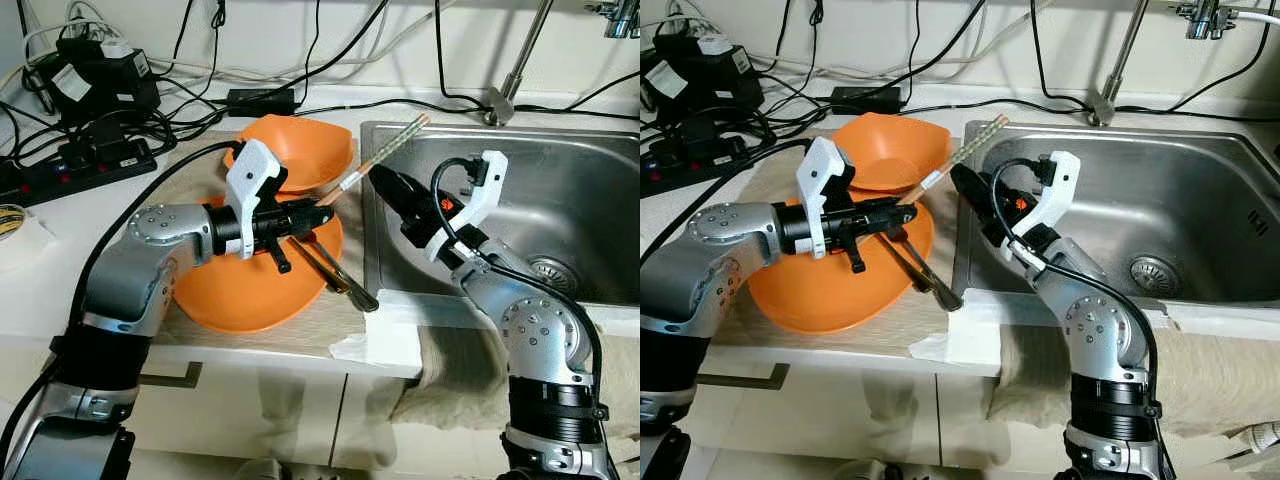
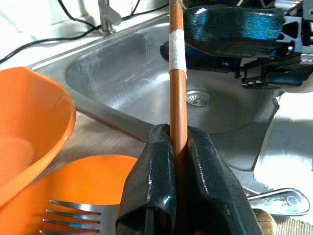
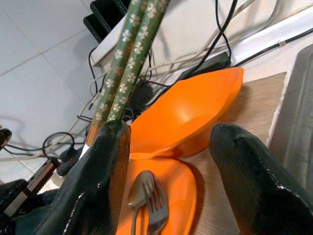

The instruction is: Kitchen organization

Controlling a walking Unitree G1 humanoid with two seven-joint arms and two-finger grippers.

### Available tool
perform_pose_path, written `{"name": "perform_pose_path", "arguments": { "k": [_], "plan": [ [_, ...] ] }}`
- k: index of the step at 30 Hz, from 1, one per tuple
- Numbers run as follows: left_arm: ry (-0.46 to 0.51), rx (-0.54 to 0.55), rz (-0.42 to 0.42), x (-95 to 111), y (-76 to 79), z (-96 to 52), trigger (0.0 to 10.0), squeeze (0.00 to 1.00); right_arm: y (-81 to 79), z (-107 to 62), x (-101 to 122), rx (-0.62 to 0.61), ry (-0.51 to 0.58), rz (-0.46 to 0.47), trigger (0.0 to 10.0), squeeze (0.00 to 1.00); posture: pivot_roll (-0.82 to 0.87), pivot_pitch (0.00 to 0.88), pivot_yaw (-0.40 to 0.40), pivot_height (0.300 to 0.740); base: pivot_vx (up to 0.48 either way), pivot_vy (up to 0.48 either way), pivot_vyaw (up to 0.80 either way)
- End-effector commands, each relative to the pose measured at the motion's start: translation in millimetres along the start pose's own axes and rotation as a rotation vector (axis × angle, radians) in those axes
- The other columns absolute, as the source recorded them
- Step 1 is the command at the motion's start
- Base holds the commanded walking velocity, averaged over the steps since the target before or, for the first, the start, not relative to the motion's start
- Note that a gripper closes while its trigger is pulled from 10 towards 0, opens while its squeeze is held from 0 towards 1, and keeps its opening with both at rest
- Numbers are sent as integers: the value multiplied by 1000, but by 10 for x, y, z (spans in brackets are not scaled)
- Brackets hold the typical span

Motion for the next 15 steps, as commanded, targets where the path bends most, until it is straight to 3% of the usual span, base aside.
{"name": "perform_pose_path", "arguments": {
  "k": [1, 10, 15],
  "plan": [
    [-46, 2, -22, -92, -6, 36, 0, 0, -108, 12, -3, 48, -14, -18, 10000, 0, 56, 0, 17, 740, 0, 0, 0],
    [-50, 122, -51, -88, -254, 57, 0, 0, -78, -60, -85, 40, -57, -30, 10000, 0, 47, 0, 22, 740, 0, 0, 0],
    [-23, 117, -51, -27, -260, 67, 0, 0, -67, -71, -86, 36, -60, -36, 10000, 0, 45, 0, 23, 740, 0, 0, 0]
  ]
}}
Point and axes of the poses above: a point about 5 cm out from each wrist's last joint towards the gripper, its own z axis pointing out of the wrist towards the gripper, its own x axis along the axis of the wrist's last joint, y = z × x, the point moved 6 cm from there along z, pointing out of the wrist towards the gripper, and after that the axes turned 6 degrees about z, right-handed, at the moved point
